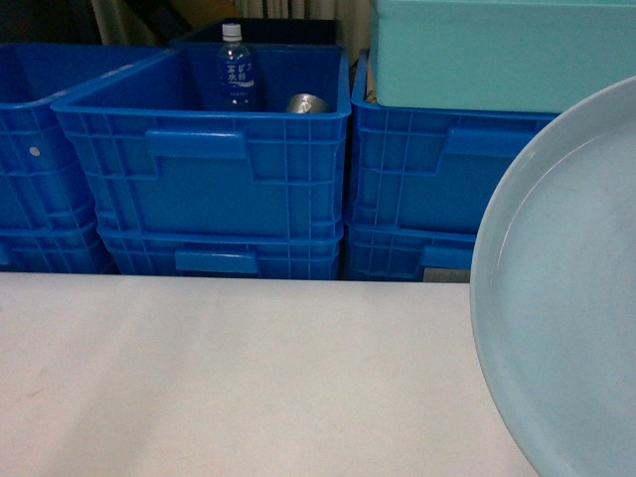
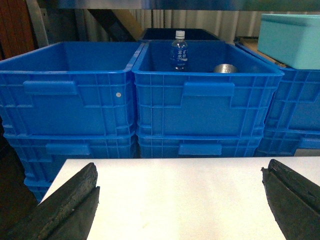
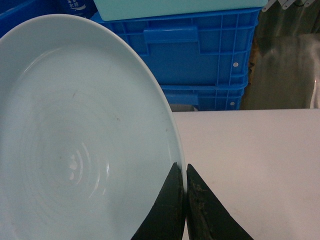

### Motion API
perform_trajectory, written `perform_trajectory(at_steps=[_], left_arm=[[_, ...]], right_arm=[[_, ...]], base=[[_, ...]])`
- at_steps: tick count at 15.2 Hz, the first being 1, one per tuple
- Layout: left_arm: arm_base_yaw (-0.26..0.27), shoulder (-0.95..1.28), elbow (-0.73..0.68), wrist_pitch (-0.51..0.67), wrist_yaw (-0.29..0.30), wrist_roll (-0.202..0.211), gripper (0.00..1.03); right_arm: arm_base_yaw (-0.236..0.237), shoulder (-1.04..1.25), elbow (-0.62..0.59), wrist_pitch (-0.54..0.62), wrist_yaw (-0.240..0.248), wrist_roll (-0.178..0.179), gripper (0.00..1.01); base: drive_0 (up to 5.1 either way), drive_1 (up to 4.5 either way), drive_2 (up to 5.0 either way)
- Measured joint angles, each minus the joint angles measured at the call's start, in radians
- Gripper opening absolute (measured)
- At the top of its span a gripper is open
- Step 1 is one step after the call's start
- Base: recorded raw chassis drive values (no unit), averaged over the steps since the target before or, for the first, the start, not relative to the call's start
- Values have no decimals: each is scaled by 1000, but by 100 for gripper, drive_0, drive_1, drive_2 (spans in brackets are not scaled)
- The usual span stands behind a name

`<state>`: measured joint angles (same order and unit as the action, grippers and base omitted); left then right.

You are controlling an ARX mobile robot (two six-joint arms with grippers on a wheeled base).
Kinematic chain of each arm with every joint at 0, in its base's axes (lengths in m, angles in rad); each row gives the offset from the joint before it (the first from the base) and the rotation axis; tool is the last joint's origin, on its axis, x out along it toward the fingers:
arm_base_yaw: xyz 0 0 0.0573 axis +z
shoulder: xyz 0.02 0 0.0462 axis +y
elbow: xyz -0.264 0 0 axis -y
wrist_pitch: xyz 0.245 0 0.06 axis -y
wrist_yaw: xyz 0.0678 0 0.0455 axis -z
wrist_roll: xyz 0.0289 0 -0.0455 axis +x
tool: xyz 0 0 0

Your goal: Place blue tray on left shelf second layer neatly

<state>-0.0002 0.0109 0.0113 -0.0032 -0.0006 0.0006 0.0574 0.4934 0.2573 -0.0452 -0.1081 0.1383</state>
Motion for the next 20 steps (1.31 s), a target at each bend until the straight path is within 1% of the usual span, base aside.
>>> perform_trajectory(at_steps=[1, 2, 4, 6, 7, 8, 10, 20], left_arm=[[0, 0, 0, 0, 0, 0, 98], [0, 0, 0, 0, 0, 0, 98], [0, 0, 0, 0, 0, 0, 98], [0, 0, 0, 0, 0, 0, 98], [0, 0, 0, 0, 0, 0, 98], [0, 0, 0, 0, 0, 0, 98], [0, 0, 0, 0, 0, 0, 98], [0, 0, 0, 0, 0, 0, 98]], right_arm=[[-29, 21, -23, 42, 12, 4, 2], [-98, 33, -40, 46, -9, 3, 2], [-126, 24, -42, 47, -36, 0, 2], [-139, 18, -42, 46, -47, 0, 2], [-141, 15, -42, 42, -54, 0, 2], [-117, 14, -42, 39, -36, -7, 2], [-103, 0, -42, 39, -43, -8, 2], [-103, 1, -42, 38, -42, -8, 2]], base=[[0, 0, 0], [0, 0, 0], [0, 0, 0], [0, 0, 0], [0, 0, 0], [0, 0, 0], [0, 0, 0], [0, 0, 0]])
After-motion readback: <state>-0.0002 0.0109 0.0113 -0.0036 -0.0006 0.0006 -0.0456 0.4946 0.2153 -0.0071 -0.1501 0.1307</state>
